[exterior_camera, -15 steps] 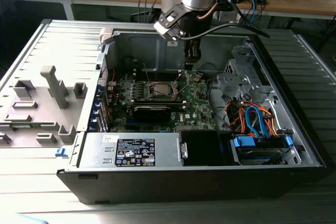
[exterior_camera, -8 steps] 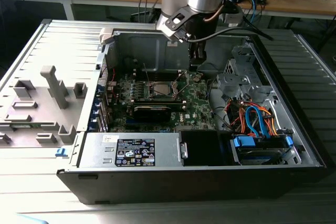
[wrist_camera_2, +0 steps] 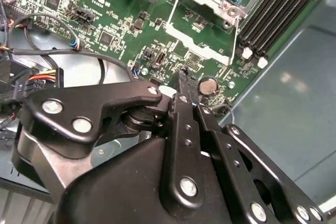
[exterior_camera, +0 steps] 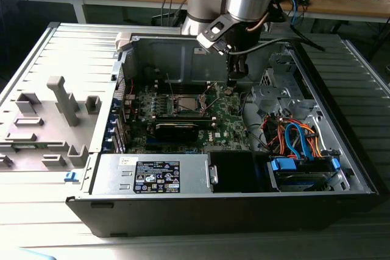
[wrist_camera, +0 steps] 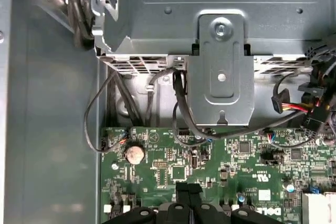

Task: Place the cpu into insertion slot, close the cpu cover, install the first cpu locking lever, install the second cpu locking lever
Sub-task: 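Close the cpu cover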

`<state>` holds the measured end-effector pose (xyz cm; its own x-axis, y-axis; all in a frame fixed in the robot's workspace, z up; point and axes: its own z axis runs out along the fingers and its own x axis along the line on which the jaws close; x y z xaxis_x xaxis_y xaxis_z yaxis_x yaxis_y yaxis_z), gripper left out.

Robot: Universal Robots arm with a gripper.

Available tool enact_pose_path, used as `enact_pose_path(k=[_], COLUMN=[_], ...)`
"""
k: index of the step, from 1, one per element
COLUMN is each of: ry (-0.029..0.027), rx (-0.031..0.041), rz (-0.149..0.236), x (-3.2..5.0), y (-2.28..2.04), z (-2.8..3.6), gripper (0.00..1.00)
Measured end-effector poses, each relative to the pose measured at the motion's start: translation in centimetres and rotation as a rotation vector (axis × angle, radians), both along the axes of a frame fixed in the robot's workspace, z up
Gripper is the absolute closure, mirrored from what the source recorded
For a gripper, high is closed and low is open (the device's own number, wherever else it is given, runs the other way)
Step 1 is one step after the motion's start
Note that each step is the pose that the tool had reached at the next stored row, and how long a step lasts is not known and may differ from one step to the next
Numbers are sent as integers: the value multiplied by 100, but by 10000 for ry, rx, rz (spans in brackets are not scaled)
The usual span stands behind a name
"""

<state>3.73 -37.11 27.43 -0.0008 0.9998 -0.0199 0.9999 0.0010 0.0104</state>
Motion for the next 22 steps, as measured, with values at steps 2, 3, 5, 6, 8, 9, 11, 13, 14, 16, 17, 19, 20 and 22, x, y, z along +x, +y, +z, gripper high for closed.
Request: enact_pose_path(k=[2,3,5,6,8,9,11,13,14,16,17,19,20,22], ry=[1,1,1,1,1,1,2,3,4,4,3,1,2,0], rx=[-1,0,6,19,45,48,54,57,59,58,63,88,90,117], rz=[14,22,66,117,236,304,572,858,1179,1197,1198,1197,1196,1197], x=[2,2,3,3,3,3,3,3,2,-18,-29,-62,-76,-77], y=[0,0,0,0,0,0,0,0,1,0,0,0,1,1], z=[-28,-40,-58,-69,-99,-107,-120,-130,-142,-152,-153,-155,-155,-155], gripper=[89,89,89,89,89,89,89,89,89,89,89,89,89,89])
